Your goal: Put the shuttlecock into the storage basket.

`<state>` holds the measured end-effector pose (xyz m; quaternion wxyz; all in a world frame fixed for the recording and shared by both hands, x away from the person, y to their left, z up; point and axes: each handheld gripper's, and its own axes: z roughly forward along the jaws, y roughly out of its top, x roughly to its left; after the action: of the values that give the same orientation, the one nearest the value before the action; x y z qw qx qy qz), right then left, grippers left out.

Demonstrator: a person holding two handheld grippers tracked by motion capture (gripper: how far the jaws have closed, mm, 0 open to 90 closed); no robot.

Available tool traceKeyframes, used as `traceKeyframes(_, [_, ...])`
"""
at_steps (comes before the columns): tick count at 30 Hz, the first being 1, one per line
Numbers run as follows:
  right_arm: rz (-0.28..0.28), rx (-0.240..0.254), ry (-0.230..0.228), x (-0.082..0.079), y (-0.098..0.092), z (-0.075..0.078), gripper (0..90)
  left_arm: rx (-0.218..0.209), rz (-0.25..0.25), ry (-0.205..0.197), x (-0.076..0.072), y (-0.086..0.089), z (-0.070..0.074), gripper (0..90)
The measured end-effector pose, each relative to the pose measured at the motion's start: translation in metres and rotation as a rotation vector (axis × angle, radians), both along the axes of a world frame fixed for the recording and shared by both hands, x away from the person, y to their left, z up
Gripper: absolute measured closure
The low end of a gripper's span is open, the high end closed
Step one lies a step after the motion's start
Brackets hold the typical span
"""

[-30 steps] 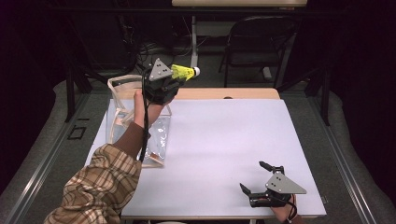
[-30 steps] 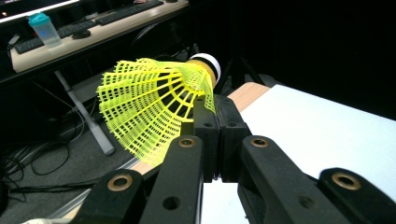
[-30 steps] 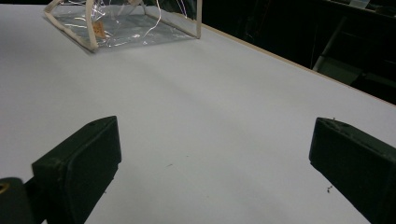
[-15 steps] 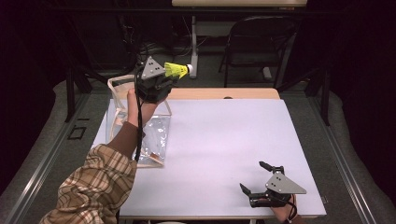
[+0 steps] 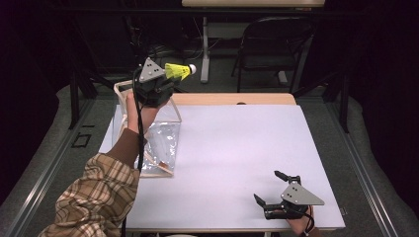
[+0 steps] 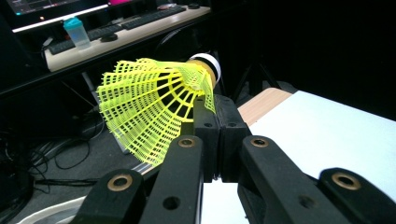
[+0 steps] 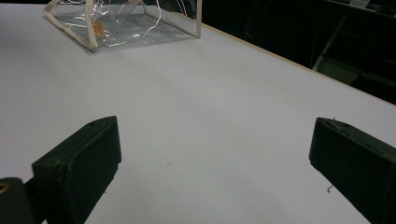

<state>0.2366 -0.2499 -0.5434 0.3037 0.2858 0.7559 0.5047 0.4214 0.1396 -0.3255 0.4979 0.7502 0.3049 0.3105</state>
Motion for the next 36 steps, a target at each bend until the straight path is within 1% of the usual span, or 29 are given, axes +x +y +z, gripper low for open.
traceKeyframes(12, [0.0,0.003,0.0,0.0,0.0,0.0,1.7,-0.002,0.027,-0.008,-0.001,0.012,0.003,89.4])
traceKeyframes(26, [0.0,0.007,0.006,0.0,0.001,-0.001,1.7,-0.017,0.062,-0.021,-0.001,0.028,0.008,89.4])
traceKeyframes(36, [0.0,0.005,0.008,0.0,0.001,-0.001,1.7,-0.018,0.086,-0.023,-0.002,0.039,0.009,89.3])
